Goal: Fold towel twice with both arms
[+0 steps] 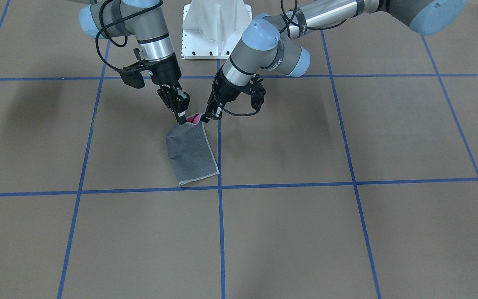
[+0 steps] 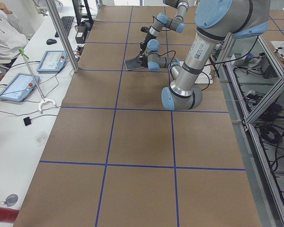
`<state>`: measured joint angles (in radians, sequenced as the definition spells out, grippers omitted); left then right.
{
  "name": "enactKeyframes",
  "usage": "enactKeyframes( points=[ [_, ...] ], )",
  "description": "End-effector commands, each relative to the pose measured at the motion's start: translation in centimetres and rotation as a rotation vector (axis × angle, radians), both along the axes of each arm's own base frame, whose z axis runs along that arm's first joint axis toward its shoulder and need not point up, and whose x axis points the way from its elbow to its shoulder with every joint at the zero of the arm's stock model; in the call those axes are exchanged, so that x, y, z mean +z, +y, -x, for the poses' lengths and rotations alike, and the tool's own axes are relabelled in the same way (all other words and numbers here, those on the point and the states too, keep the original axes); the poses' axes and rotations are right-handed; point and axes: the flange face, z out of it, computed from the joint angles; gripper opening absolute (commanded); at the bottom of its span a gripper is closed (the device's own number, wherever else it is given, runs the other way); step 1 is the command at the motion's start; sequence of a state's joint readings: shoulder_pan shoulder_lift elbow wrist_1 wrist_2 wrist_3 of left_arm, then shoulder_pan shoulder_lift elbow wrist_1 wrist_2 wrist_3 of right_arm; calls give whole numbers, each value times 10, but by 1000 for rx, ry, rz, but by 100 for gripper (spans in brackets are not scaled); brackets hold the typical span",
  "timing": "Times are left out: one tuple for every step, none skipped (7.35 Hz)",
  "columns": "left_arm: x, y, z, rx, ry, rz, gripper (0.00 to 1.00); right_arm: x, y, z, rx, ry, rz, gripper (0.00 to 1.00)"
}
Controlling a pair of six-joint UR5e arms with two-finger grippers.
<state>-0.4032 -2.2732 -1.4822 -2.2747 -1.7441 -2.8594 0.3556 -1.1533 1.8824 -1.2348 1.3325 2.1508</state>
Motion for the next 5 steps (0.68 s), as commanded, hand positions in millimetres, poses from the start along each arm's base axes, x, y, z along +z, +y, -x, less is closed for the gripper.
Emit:
enactKeyframes(
  points=[
    [-11, -4, 11, -9, 22, -11, 0, 4, 15, 9, -29, 5, 2, 0],
    [-11, -4, 12, -10, 22, -12, 0, 2, 24, 13, -47, 1, -1, 0],
    [-10, -5, 13, -12, 21, -12, 0, 2, 27, 13, -54, 1, -3, 0],
    [-10, -12, 17, -21, 19, -12, 0, 0, 28, 11, -61, -2, -7, 0],
    [-8, -18, 20, -29, 14, -12, 0, -7, 29, 7, -65, -14, -12, 0]
  ],
)
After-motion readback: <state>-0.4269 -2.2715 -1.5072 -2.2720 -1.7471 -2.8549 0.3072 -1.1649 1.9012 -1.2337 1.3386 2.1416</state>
